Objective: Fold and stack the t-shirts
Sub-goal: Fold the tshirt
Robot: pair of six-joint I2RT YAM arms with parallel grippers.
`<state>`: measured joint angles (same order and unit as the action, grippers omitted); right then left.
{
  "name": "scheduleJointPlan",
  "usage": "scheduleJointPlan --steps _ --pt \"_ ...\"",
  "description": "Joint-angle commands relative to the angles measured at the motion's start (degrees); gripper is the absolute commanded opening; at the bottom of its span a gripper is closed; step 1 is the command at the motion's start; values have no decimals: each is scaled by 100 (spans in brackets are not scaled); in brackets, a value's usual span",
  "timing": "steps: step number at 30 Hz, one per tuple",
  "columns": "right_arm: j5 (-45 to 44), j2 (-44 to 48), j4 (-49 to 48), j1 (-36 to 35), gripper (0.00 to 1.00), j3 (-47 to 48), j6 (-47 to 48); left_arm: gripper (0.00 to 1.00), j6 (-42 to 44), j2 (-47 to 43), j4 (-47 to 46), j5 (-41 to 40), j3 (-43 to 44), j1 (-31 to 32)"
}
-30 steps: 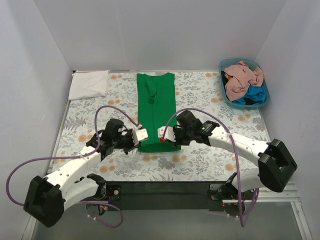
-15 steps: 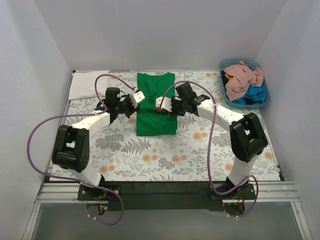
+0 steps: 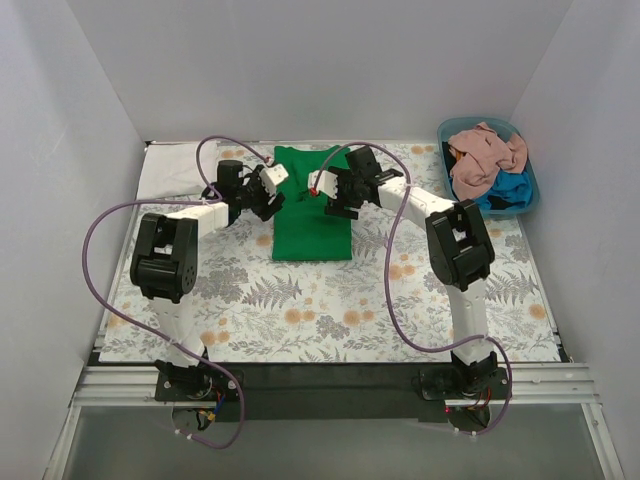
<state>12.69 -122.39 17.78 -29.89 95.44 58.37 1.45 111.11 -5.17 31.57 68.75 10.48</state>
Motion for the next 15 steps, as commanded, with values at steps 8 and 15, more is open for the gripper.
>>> scheduleJointPlan --steps 8,15 --pt "339 1796 -74 10 77 -982 -729 54 -787 -1766 42 357 -1166 -116" --pt "1131 2694 278 -262 45 -2450 -538 41 -33 -2989 771 1202 -2601 50"
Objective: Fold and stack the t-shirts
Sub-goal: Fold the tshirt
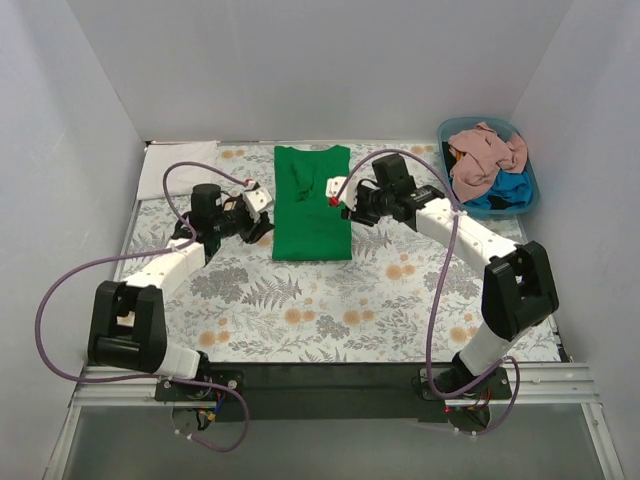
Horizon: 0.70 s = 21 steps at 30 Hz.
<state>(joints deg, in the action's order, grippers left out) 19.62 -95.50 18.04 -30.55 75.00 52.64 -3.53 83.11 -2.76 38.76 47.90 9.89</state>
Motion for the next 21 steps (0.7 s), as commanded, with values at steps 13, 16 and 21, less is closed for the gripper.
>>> scheduleJointPlan --steps 13,16,21 --pt "-160 -662 -415 -760 48 -1154 246 52 1565 3 -628 -272 -1573 681" --pt "-274 -794 -556 -795 49 -1260 299 52 1776 249 -892 -404 -1626 681" --pt "-441 -987 -767 -821 49 -1365 334 51 1943 776 -1252 -563 -1530 707"
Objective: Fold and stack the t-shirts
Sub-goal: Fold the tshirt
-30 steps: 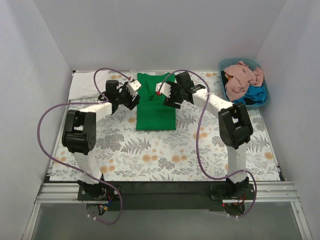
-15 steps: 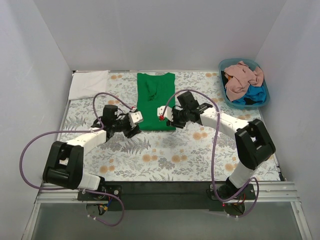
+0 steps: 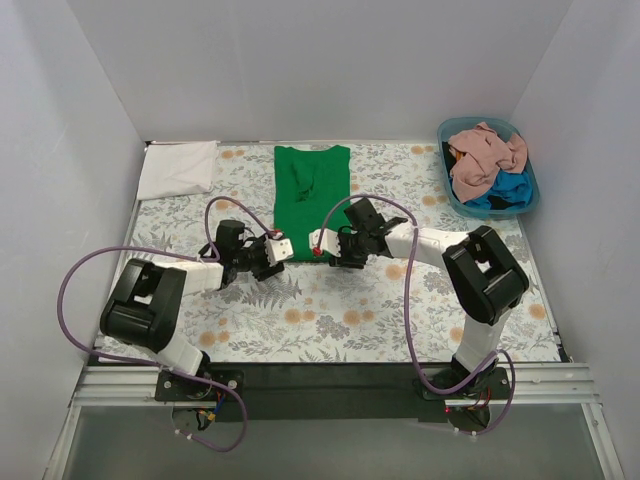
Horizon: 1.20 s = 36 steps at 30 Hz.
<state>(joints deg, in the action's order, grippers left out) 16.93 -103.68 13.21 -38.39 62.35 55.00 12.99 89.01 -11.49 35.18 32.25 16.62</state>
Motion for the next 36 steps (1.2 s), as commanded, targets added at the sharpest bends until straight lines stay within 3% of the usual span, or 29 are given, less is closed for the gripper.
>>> scheduleJointPlan --steps 1,5,8,9,24,29,32,33,36 --pt "-242 -222 -354 -46 49 -126 98 51 370 221 -416 -204 36 43" --pt "-471 -381 -434 -46 35 -135 90 37 493 371 -469 -222 53 95" --pt "-655 -417 -407 -54 9 -109 -16 14 502 345 -399 -248 62 113" --pt "-717 -390 -407 -54 2 -109 -68 0 476 249 -285 -196 80 113" --pt "12 1139 1578 -28 1 858 -903 0 1 -1464 2587 446 1126 104" --pt "381 1972 2089 -229 1 211 -1325 0 448 -2369 3801 665 836 209" --pt "486 2711 2413 -730 1 -222 -1545 0 686 -3037 4898 981 730 368" --pt "583 2878 2588 -862 1 -388 -1563 0 730 -3326 5493 1087 721 394" --pt "909 3440 3222 -1030 1 -530 -1458 0 618 -4046 6086 1403 564 500"
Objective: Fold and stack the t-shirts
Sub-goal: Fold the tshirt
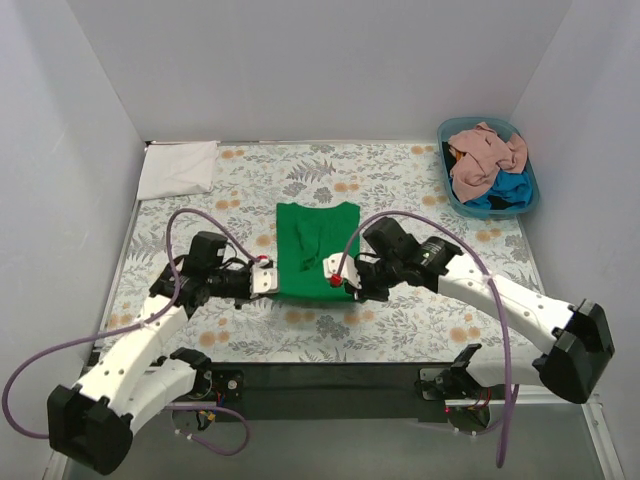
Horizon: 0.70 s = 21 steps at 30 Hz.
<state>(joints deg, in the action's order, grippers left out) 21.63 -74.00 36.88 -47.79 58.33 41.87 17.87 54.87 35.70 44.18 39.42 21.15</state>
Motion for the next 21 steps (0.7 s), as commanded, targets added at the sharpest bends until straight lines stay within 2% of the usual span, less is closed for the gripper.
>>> scheduleJointPlan --steps 1,4,7,11,13,16,18,21 --pt "395 543 995 -99 1 -128 -48 0 103 -810 1482 660 -171 56" --pt "342 589 1171 -169 1 273 146 0 -388 -1180 1686 758 -84 82" --pt "718 45 1495 294 1 1098 383 0 -836 -708 1361 452 363 65" --pt "729 -843 1568 946 1 1707 1050 0 -1197 679 589 -84 1321 21" --pt "755 -1457 1568 1375 1 1980 1428 0 -1172 1576 140 11 1848 -198" --pt "747 -2363 1559 1789 1 2918 1763 0 -1093 2754 -388 187 2455 -584" --pt "764 -3081 1559 1939 1 3315 1912 0 -1092 3647 -729 -31 2745 -673" --pt "738 -4065 1497 2089 1 4025 2009 0 -1206 4425 -1100 -138 3194 -735"
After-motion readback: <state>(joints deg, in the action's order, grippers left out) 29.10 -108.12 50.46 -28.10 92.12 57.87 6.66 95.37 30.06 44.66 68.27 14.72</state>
